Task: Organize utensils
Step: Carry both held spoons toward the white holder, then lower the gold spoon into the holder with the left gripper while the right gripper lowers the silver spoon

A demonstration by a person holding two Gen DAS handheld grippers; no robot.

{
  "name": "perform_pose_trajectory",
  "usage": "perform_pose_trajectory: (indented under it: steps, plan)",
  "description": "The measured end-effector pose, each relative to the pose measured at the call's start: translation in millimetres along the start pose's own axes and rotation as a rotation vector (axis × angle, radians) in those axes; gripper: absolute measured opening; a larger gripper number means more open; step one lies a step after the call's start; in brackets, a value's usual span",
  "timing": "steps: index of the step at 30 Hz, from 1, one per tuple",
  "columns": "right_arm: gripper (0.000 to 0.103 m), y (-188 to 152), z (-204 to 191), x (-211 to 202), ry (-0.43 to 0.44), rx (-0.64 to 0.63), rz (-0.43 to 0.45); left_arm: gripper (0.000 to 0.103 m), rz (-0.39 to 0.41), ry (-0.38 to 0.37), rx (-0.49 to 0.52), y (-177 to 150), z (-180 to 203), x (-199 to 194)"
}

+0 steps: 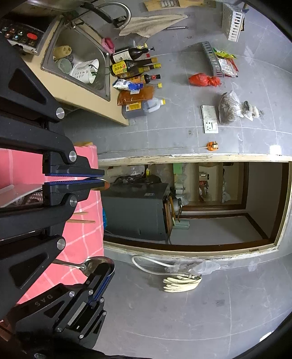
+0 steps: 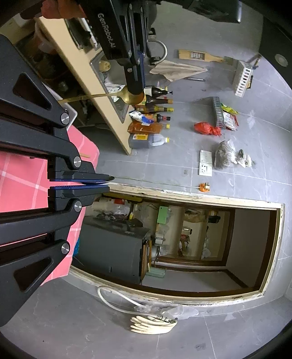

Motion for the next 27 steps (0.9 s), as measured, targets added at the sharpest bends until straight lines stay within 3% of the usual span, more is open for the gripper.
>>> perform_pose_trajectory:
  steps: [13,27]
  plan:
    - [0.002,-28.6,-9.6,6.9,0.005,0.020,-0.060,0.003,-0.062,-0.026,0.025,-35.4,13.1,9.6]
    - [0.002,-46.1,-16.4,7.3,0.063,0.016,-0.116,0.003,-0.130,-0.065,0.027,-50.1,18.9,14.8]
Point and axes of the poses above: each gripper's, at about its wrist camera, not at the fingertips, and x roughly the way its jaws point, z to its right, y to its top, the point moved 5 cm from there along x, roughly the way its jaws point, and after that the axes turned 10 degrees about -z, right-handed, at the moved point
